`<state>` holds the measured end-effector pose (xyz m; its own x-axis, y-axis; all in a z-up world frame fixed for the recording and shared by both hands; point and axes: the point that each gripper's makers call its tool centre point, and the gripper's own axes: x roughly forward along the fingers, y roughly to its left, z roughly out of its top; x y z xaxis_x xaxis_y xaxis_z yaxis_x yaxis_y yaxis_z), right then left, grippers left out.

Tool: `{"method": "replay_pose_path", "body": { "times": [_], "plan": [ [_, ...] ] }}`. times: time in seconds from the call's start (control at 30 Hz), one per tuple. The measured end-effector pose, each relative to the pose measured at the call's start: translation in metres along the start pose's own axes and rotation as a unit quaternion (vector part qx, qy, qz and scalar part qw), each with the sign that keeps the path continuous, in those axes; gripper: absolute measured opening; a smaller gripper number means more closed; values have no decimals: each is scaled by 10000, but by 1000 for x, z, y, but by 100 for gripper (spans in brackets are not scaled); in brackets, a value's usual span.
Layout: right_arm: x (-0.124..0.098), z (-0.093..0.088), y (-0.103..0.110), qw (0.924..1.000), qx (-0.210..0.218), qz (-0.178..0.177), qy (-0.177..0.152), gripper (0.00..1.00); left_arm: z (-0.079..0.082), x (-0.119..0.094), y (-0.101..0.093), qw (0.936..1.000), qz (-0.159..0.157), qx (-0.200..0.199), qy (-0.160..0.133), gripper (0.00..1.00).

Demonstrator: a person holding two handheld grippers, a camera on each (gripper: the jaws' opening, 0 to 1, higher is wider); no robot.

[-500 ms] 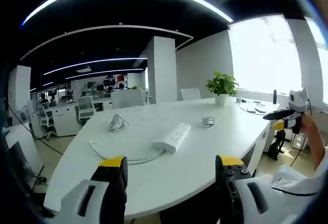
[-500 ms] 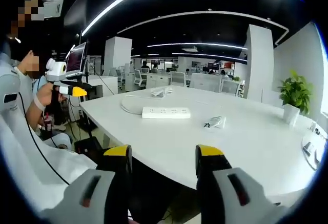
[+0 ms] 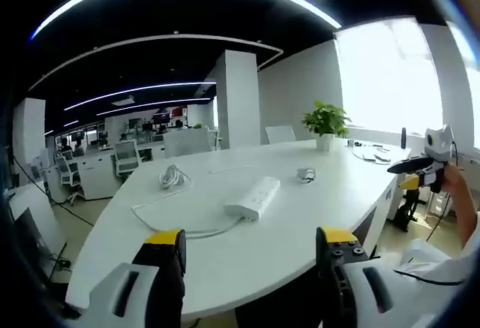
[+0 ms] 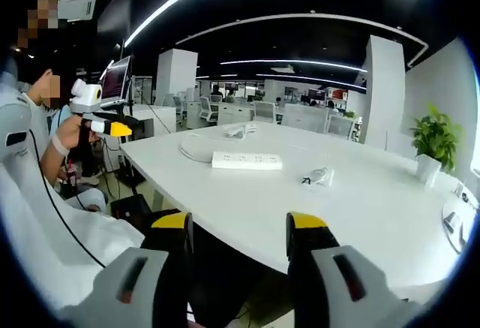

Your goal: Straighten the power strip on the desk, plug the charger into it

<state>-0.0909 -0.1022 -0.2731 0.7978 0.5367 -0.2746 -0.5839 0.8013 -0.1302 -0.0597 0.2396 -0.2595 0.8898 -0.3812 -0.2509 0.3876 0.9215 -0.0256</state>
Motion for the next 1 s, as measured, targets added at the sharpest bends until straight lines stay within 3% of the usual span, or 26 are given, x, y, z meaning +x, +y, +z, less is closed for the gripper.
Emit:
{"method": "replay_pose_path", "body": {
  "times": [0.17, 0.53, 0.8, 0.9, 1.0],
  "plan": [
    [-3, 9, 1, 9999, -92, -71, -121, 51, 2, -1, -2, 10000, -7, -7, -8, 74],
    [-1, 4, 9, 9997, -208, 80, -55, 51, 8, -2, -6, 9999, 68, -61, -107, 81],
    [2, -1, 9, 9998, -154, 133, -21, 51, 1, 4, -10, 10000, 25, 51, 12, 82],
    [4, -1, 11, 9997, -195, 147, -13, 55, -1, 7, -13, 10000, -12, 57, 37, 88],
    [8, 0, 10, 9999, -88, 101, -53, 65, -4, 11, -14, 9999, -52, 89, 97, 92]
  ]
}}
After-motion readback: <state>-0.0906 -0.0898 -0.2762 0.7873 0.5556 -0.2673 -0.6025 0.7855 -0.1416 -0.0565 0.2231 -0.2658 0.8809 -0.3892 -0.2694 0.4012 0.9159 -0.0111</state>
